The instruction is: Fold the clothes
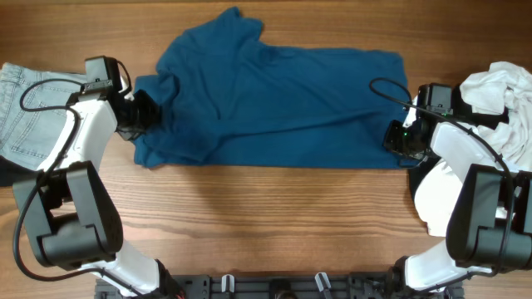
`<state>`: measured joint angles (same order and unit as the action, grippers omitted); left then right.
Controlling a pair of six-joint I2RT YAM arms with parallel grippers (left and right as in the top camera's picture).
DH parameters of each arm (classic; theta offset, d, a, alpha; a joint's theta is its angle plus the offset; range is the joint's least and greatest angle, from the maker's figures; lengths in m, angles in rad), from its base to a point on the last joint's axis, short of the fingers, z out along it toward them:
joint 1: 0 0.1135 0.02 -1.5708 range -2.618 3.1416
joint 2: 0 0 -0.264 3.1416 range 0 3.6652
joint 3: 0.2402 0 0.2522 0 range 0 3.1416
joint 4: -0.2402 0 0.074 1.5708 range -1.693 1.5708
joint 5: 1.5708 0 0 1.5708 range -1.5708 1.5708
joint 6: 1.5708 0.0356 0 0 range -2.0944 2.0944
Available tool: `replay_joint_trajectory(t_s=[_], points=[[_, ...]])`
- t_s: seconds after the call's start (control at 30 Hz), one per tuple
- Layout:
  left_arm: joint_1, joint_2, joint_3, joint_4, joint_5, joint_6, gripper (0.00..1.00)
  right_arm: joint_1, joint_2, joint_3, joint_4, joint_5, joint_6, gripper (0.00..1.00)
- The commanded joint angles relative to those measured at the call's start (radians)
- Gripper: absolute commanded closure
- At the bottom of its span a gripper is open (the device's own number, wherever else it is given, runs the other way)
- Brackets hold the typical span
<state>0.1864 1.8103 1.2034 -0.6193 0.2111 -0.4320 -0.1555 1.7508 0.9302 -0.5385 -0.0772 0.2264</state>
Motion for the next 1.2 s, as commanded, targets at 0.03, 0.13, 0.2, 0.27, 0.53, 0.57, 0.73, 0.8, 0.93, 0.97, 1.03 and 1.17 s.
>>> replay_joint_trajectory(t_s=[0.03,0.13,0.2,0.27,0.53,0.57,0.73,0.8,0.93,0.97,1.03,1.17], points=[[0.051,0.0,0.001,0.086,0.164,-0.04,0.96,0.001,0.06,-0.075,-0.065,0.103,0.064,0.78],[0.086,0.0,0.001,0.096,0.174,-0.074,0.96,0.001,0.06,-0.075,-0.061,0.104,0.065,0.78],[0.089,0.0,0.001,0.084,0.174,-0.072,0.96,0.001,0.06,-0.075,-0.061,0.103,0.065,0.78],[0.089,0.0,0.001,0.027,0.174,-0.049,0.67,0.001,0.06,-0.075,-0.066,0.103,0.064,0.77],[0.084,0.012,-0.006,0.047,-0.053,0.014,0.38,0.001,0.06,-0.075,-0.077,0.103,0.061,0.77],[0.084,0.012,-0.006,0.052,-0.053,0.014,0.37,0.001,0.06,-0.075,-0.079,0.103,0.061,0.76],[0.084,0.057,-0.01,0.024,-0.127,0.002,0.26,0.001,0.06,-0.075,-0.084,0.069,0.061,0.76],[0.084,0.093,-0.01,0.026,-0.127,0.001,0.24,0.001,0.06,-0.075,-0.088,0.053,0.061,0.76],[0.084,0.167,-0.01,0.03,-0.135,0.002,0.25,0.001,0.06,-0.075,-0.097,0.023,0.064,0.76],[0.084,0.179,-0.01,0.029,-0.137,0.002,0.26,0.001,0.06,-0.075,-0.102,0.019,0.065,0.76],[0.085,0.182,-0.01,0.012,-0.167,0.002,0.68,0.001,0.06,-0.075,-0.113,0.016,0.065,0.76],[0.125,0.18,-0.01,-0.161,-0.322,-0.062,0.96,0.001,0.06,-0.075,-0.154,0.018,0.067,0.77]])
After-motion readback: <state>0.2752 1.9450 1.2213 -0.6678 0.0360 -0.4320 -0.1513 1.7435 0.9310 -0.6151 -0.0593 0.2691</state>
